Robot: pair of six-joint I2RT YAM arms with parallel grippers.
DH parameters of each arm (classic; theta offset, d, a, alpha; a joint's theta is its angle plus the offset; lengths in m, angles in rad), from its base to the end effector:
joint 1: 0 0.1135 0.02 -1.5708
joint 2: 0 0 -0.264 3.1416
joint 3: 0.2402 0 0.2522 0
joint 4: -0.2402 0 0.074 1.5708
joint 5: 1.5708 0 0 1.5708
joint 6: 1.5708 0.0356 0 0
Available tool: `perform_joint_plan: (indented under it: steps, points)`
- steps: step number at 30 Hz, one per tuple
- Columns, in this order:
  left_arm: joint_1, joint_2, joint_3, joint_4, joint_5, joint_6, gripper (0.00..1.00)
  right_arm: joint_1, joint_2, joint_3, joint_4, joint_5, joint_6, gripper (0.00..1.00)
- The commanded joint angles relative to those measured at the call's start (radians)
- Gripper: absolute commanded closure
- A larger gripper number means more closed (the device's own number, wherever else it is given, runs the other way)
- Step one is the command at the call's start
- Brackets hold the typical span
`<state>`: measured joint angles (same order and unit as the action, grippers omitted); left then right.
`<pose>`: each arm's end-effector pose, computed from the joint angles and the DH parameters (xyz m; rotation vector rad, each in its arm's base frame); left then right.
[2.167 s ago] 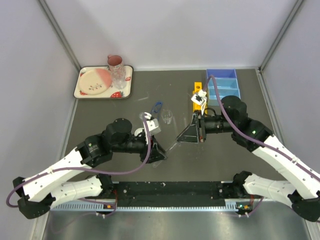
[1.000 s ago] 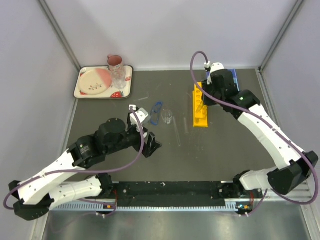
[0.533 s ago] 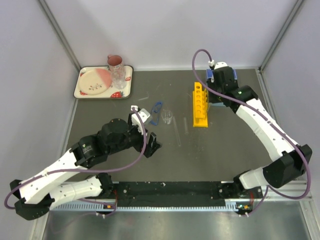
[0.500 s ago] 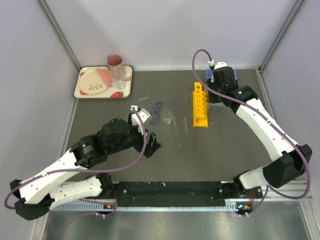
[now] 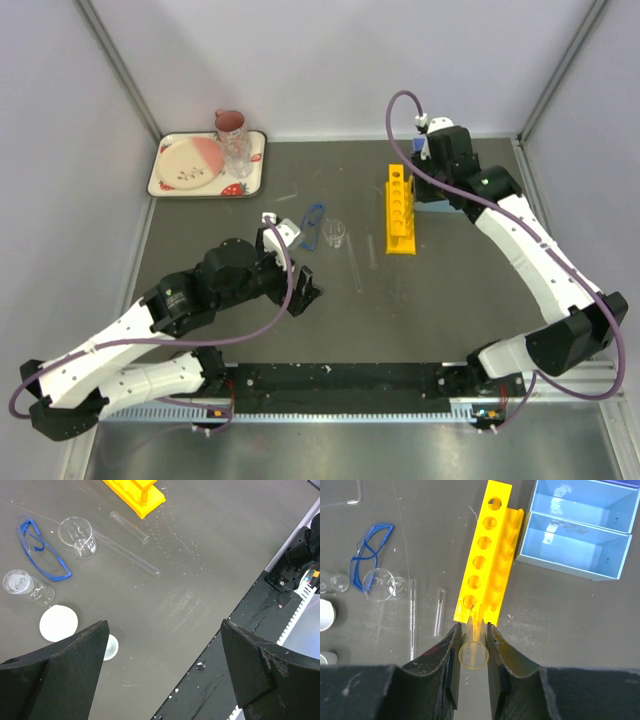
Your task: Organize the chemistry lab equipment
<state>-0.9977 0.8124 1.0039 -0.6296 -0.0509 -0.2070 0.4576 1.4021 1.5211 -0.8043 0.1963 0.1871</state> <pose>0.0919 -0.1391 0.3642 0.7707 1.9343 -0.7063 0.2687 0.1246 0.3935 -0.1985 2.2348 0.1273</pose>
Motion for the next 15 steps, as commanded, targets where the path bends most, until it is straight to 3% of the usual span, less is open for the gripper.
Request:
perform_joint_plan:
  steps: [1,15]
  points:
    - [-0.001,-0.025,-0.008,0.045,-0.015,0.008,0.01,0.036,0.014,0.030,-0.003,0.012,0.012,0.89]
    - [-0.001,-0.044,-0.013,0.037,-0.027,0.008,0.01,0.055,0.066,0.051,-0.001,0.019,0.014,0.90]
